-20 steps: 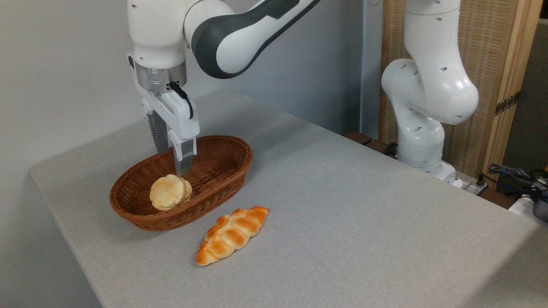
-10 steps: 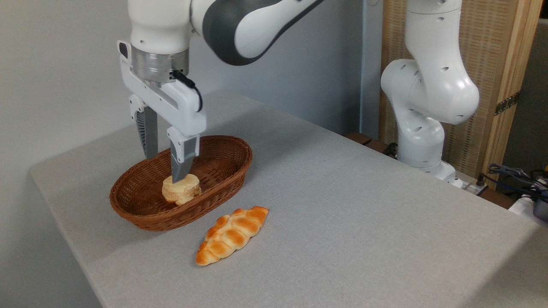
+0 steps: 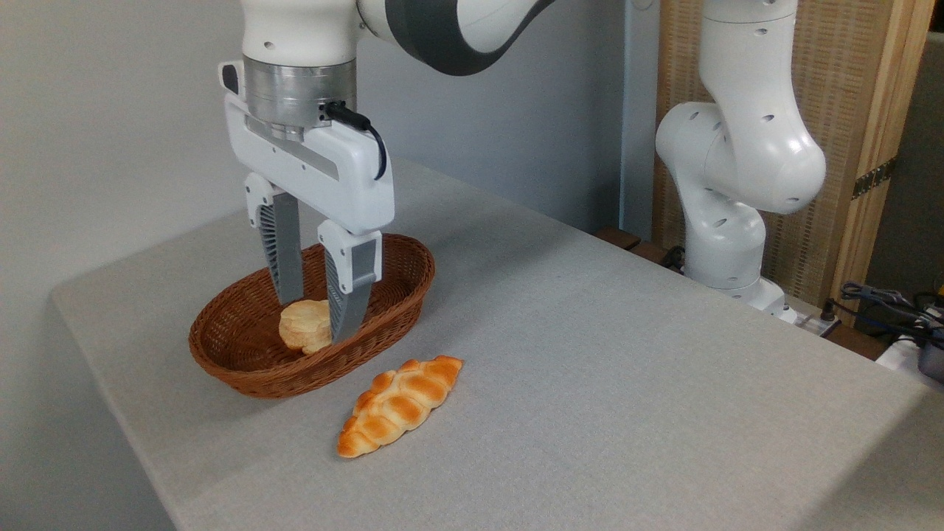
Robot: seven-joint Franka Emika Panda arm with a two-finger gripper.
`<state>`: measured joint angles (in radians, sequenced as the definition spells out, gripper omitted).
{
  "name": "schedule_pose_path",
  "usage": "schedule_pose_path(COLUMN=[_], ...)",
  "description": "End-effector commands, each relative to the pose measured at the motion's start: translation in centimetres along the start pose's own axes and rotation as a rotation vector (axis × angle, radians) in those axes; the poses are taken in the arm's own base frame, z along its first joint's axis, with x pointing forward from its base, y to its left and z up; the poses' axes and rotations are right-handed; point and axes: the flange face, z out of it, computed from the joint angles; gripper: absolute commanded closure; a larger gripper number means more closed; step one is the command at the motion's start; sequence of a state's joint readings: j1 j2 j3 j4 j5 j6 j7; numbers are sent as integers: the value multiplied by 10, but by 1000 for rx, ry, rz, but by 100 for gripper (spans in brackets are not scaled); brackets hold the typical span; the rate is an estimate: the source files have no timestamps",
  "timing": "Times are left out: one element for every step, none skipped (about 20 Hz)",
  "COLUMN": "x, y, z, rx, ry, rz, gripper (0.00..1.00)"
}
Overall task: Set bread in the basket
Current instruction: 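Raise the open gripper up away from the bun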
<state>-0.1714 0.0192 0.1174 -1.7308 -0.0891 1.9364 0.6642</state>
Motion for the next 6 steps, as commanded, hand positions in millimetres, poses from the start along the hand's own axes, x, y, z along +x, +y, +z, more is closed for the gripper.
schedule_pose_path(x=[-11, -13, -14, -14, -14, -14], y=[-6, -7, -7, -8, -7, -8], z=[-7, -7, -6, -6, -6, -6], rx=[-6, -11, -14, -15, -15, -15], ry=[-34, -38, -40, -39, -39, -39], rz=[74, 77, 79, 78, 76, 73], gripper=[0, 0, 0, 0, 0, 0])
